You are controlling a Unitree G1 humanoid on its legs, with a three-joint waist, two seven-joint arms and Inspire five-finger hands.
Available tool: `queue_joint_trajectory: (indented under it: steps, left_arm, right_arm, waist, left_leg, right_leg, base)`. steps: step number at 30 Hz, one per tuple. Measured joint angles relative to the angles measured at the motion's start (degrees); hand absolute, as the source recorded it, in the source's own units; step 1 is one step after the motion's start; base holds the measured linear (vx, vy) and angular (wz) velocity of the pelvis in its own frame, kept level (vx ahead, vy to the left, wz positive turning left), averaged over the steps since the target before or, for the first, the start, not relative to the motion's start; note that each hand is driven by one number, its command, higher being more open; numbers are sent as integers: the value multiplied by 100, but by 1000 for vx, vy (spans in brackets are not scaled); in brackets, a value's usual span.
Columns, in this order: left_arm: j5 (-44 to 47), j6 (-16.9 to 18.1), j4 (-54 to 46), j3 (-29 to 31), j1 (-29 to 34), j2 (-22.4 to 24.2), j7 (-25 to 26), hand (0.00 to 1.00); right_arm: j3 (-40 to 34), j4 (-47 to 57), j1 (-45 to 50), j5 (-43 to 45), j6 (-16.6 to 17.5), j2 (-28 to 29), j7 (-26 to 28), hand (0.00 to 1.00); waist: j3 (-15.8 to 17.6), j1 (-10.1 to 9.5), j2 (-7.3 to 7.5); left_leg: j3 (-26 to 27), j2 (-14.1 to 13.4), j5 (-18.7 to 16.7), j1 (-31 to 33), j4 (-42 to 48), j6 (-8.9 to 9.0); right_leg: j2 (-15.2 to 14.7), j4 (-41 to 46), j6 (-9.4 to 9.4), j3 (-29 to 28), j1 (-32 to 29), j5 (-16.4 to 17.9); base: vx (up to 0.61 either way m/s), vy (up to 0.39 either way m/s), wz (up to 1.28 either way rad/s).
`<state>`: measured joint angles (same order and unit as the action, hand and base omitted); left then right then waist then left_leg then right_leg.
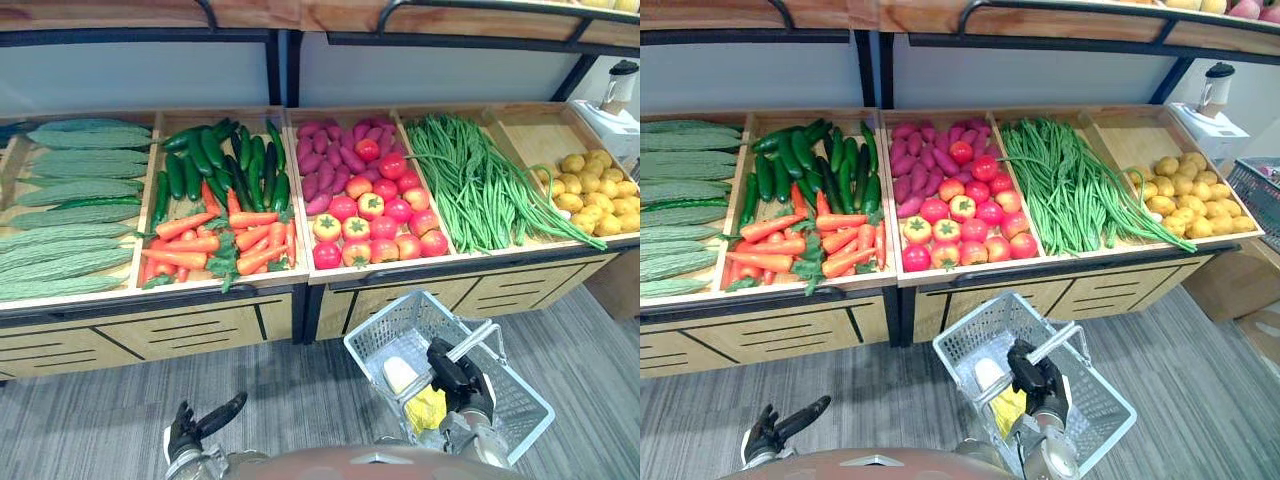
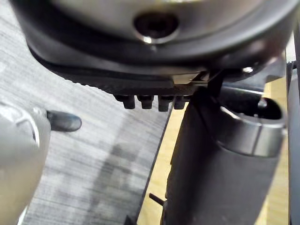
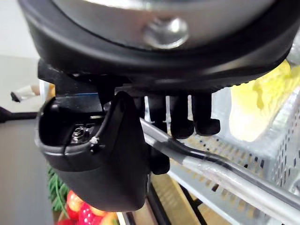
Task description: Pick vegetable in the basket
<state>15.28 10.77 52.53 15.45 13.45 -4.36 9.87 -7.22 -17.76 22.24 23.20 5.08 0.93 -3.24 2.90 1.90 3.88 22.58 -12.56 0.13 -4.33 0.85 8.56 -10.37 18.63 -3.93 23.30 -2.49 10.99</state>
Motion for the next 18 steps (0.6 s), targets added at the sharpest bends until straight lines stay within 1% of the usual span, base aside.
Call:
queue_joint_trajectory:
  steps: [2, 5, 6, 9, 13, 14, 15, 16, 17, 18]
  left_arm:
    - [-1, 0, 55, 15, 35, -108, 0, 100]
    - [3, 0, 57, 190, 66, -131, 21, 100]
    - [5, 0, 57, 263, 67, -126, 30, 100]
    - [89, -3, -144, 803, 41, -111, 148, 100]
    - [496, 47, -1103, 1588, -60, -127, 609, 100]
    - [540, 91, -1607, 1888, -119, -132, 799, 100]
    - [606, 211, -1993, 2070, -169, -145, 967, 100]
    - [628, 231, -2088, 2115, -180, -146, 998, 100]
    - [706, 323, -2576, 2290, -203, -151, 1171, 100]
    - [709, 404, -3030, 2464, -225, -152, 1304, 100]
  right_arm:
    - [-36, -14, 4, -23, 0, -18, -18, 0]
    - [-51, -62, -13, -30, 0, -17, -36, 0]
    - [-51, -62, -22, -31, 0, -23, -43, 0]
    - [-47, -147, -84, -42, 0, -28, -51, 0]
    - [-59, -265, -82, -251, 0, -112, -124, 0]
    - [-79, -289, -56, -256, 0, -129, -126, 0]
    - [-114, -289, -46, -261, 0, -125, -134, 0]
    - [-122, -289, -46, -262, 0, -126, -136, 0]
    - [-165, -289, -50, -263, 0, -124, -143, 0]
    - [-224, -289, -50, -263, 0, -123, -154, 0]
  waist:
    - [-1, 2, -2]
    - [14, -18, -48]
    - [11, -33, -65]
    - [-12, -27, -134]
    - [29, -36, -219]
    - [50, -34, -253]
    - [58, -35, -264]
    - [60, -35, -269]
    - [73, -28, -302]
    - [62, -35, -284]
  left_leg:
    - [-27, 160, 128, -42, -217, -33]
    - [23, 307, 241, -183, -464, -86]
    - [59, 311, 261, -220, -516, -90]
    - [98, 337, 270, -218, -556, -96]
    - [98, 333, 278, -196, -571, -96]
    - [81, 331, 277, -171, -571, -95]
    - [64, 331, 276, -151, -570, -95]
    - [59, 331, 276, -142, -570, -95]
    - [35, 326, 276, -109, -569, -96]
    - [39, 314, 273, -102, -569, -100]
  right_leg:
    - [-46, -126, -58, -12, 41, -140]
    - [-57, -225, -80, -195, 66, -236]
    - [-51, -252, -87, -226, 68, -252]
    - [-35, -373, -94, -268, 64, -333]
    - [-17, -459, -93, -269, 65, -381]
    - [25, -485, -95, -270, 63, -387]
    - [30, -496, -95, -272, 59, -388]
    - [32, -498, -95, -273, 55, -388]
    - [44, -528, -99, -279, 49, -391]
    - [65, -578, -98, -278, 64, -413]
  base:
    - [-26, 111, 9]
    - [-13, 79, -3]
    - [-11, 54, -11]
    - [-7, 30, -9]
    - [0, 5, -1]
    - [14, -23, 3]
    - [12, -22, 5]
    - [17, -22, 8]
    - [31, -10, 4]
    - [40, -11, 2]
